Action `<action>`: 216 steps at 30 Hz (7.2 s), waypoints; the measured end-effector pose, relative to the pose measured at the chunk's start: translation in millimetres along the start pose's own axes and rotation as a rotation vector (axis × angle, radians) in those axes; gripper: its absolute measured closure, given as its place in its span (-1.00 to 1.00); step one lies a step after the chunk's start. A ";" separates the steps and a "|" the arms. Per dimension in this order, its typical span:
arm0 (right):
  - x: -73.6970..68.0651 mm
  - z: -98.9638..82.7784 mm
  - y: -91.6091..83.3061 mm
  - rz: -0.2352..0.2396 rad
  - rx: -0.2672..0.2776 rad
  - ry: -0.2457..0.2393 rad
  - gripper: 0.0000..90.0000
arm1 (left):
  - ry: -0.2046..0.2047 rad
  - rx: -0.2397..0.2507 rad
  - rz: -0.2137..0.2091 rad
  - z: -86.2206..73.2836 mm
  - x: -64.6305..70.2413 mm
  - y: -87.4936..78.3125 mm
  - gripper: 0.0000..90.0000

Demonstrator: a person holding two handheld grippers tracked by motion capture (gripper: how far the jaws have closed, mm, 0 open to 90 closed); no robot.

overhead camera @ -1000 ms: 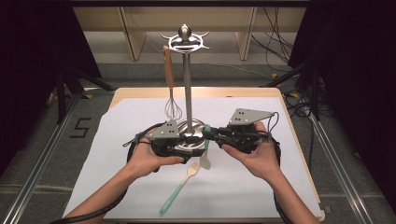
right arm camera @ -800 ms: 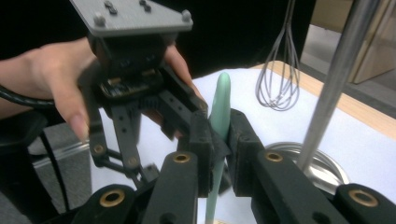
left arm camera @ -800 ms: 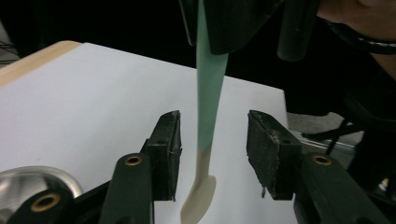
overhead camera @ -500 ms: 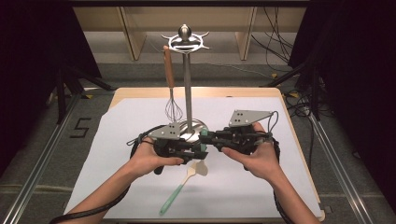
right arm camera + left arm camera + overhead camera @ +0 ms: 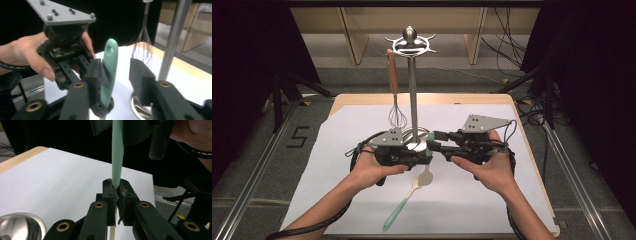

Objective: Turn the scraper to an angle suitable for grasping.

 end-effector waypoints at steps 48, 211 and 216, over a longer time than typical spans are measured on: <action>25.9 -37.0 -28.9 -0.235 -0.010 0.081 0.21 | -0.006 0.011 0.108 22.4 -21.7 -26.6 0.87; 34.4 -63.3 -27.9 -0.279 -0.039 0.138 0.21 | -0.026 0.042 0.134 109.0 -93.4 -57.0 0.87; 35.8 -63.2 -28.1 -0.304 -0.024 0.128 0.21 | -0.040 0.047 0.138 108.1 -96.2 -55.7 0.87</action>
Point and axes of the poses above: each handheld gripper's, and its own axes: y roughly forward along the jaws, z roughly out of its top, x roughly to its right, the point moved 6 cm from there along y, roughly forward along the jaws, and after that the axes turned 7 degrees about y, right-handed, at the moved point
